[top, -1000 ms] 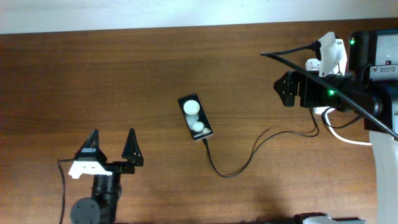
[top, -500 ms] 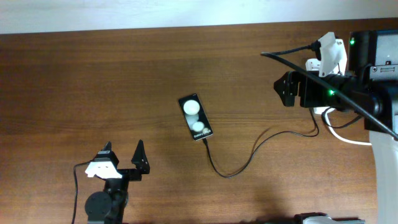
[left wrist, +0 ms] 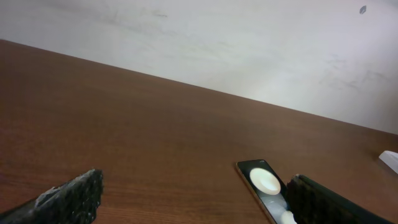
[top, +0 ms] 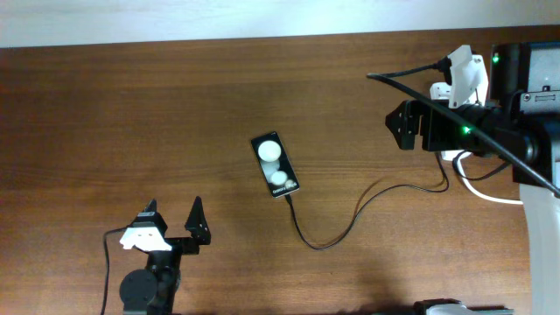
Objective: Plug charger to phone and switch on socket
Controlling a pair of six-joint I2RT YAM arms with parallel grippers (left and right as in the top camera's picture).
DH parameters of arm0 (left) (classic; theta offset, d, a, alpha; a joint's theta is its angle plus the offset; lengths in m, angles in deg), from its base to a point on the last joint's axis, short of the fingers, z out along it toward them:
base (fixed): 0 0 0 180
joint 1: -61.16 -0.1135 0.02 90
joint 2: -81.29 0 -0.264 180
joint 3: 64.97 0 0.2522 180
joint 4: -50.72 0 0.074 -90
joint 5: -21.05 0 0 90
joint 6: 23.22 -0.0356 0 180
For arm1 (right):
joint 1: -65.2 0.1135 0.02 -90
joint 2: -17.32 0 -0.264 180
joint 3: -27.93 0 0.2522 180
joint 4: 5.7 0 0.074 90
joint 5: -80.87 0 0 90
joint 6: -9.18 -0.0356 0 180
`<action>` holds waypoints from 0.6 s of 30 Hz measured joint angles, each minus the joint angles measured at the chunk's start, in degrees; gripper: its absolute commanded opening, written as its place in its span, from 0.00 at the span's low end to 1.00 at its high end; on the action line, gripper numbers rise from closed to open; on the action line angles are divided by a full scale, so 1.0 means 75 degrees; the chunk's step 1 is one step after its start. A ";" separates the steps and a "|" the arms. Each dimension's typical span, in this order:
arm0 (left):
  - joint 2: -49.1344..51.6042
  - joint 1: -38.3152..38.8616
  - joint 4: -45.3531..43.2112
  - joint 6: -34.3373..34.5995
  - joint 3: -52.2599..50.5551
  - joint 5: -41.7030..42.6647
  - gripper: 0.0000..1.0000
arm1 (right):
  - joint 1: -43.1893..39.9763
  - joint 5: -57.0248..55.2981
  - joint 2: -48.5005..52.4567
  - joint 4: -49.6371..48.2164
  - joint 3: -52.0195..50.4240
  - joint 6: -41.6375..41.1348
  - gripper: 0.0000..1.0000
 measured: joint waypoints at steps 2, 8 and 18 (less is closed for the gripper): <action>0.0000 0.0000 0.0000 0.0000 0.0000 -0.0003 0.99 | 0.0000 -0.0277 -0.0003 -0.0096 0.0000 -0.0006 0.98; 0.0003 0.0000 -0.0006 0.0003 0.0003 0.0000 0.99 | 0.0000 -0.0644 -0.1259 -0.2416 -0.1649 0.0020 0.99; -0.0012 0.0000 0.0000 0.0020 0.0003 0.0000 0.99 | 0.0000 -0.0574 -0.6959 -0.8029 -0.9789 0.0020 0.99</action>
